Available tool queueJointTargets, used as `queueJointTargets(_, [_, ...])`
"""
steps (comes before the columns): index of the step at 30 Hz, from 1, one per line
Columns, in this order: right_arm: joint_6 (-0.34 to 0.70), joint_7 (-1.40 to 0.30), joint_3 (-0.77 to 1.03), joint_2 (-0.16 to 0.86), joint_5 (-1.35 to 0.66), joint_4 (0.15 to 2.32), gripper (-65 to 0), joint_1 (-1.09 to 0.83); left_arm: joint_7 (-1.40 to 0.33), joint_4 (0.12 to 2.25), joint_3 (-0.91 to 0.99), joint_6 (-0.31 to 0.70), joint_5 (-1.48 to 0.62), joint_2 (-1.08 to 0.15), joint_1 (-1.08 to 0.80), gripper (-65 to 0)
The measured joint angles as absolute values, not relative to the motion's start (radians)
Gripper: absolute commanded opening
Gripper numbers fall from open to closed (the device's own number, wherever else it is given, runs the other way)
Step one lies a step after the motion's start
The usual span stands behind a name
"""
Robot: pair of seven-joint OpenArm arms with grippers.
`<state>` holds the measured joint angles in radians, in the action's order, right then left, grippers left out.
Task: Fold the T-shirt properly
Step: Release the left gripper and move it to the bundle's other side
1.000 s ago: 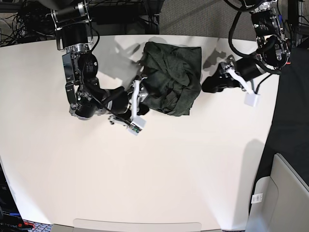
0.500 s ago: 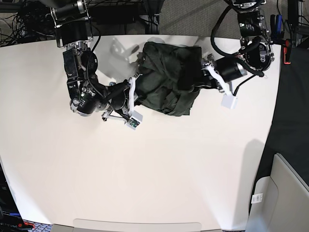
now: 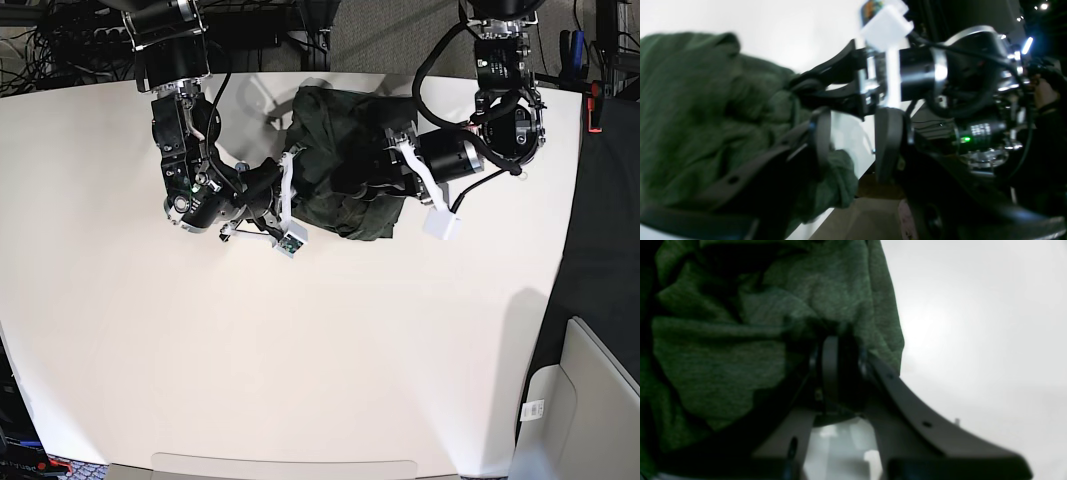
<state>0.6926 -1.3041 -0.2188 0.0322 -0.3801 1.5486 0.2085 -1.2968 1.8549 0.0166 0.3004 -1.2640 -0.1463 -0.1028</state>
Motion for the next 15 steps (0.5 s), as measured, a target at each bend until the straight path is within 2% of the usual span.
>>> queueJointTargets(4, [0.693,-1.304,-0.213,0.028,-0.380,1.544,-59.7,0.210,-1.294,1.840,-0.049,0.301,-1.265,-0.145,-0.104,-44.4])
queueJointTargets(12, [0.693,-1.305,-0.212,0.028,-0.380,1.541,-59.7,0.216,-1.290,1.671,-0.049,0.286,-1.176,-0.161,-0.092,-44.6])
queueJointTargets(15, [0.693,-1.305,-0.212,0.027,-0.379,1.541,-59.7,0.216,-1.291,1.658,-0.056,0.286,-1.129,-0.207,-0.094,-44.7])
